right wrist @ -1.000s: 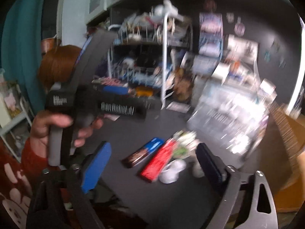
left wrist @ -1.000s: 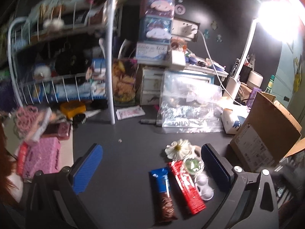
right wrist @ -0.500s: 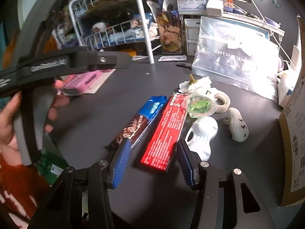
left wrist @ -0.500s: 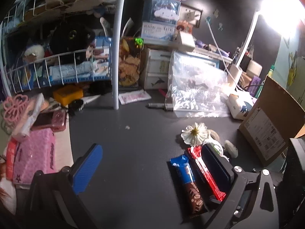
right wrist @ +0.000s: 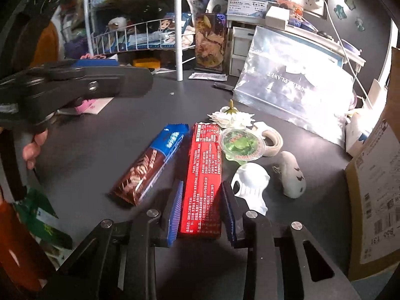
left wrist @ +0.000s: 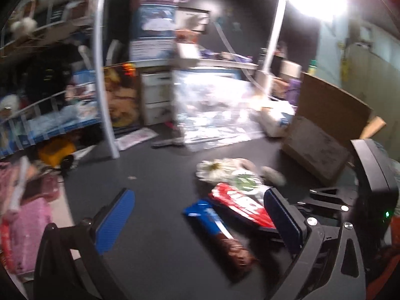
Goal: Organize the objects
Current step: 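Lift the red toothpaste box with the right tool and drop it into the cardboard box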
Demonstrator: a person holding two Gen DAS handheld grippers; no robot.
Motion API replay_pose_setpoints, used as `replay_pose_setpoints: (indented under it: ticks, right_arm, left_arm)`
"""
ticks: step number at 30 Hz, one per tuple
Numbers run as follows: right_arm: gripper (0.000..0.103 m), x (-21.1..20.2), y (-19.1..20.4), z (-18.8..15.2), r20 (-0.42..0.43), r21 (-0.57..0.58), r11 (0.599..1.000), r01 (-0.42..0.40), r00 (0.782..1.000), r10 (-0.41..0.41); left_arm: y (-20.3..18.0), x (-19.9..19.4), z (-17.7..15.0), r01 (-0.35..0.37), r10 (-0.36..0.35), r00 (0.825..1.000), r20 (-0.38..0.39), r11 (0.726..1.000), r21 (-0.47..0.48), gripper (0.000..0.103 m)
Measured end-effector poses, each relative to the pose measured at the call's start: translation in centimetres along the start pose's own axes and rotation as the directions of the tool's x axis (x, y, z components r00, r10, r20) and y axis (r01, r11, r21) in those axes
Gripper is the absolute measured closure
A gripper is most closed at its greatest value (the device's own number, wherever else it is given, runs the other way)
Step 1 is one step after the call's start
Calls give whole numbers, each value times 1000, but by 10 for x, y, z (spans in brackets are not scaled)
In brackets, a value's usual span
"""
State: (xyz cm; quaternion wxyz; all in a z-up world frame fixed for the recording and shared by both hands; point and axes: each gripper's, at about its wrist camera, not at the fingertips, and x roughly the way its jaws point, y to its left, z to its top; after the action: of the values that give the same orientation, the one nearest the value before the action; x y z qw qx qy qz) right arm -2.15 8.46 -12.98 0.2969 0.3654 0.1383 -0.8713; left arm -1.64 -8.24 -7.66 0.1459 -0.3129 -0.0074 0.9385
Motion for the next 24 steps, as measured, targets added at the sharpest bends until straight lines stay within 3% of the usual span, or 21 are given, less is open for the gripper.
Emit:
replay_pose_setpoints:
  ticks: [3,7,13,16,18,20,24]
  right_arm:
    - [78,-9,-5,-2,27,4,999,-40,999,40]
    - [78,-30,-7,3,94,-11,995,-96,991,96]
    - [78,-75,-7,30,198,-80,978,-190,959,203]
    - [78,-98,-8,43,246,-119,975,-188,946,213]
    - [78,-112,-14,50,271,-128,975,-180,939,209]
    - [78,-124,-21,55,287,-124,976,-181,935,209]
    - [78,-153,-42,57,327,-113,983,-147,928,176]
  left_arm:
    - [-6,2,2,45,-45,999,-5,999,-17,0]
    - [-8,-5,10,173,-172,985,22,983,-66,0]
    - [-26,-30,36,244,-241,967,76,969,-26,3]
    - [-32,-40,53,301,-297,949,102,953,-25,22]
    - [-42,-46,66,282,-281,954,110,959,2,35]
    - [-54,-49,79,262,-264,958,116,965,33,42]
    - [-78,-43,109,351,-356,929,99,934,63,43]
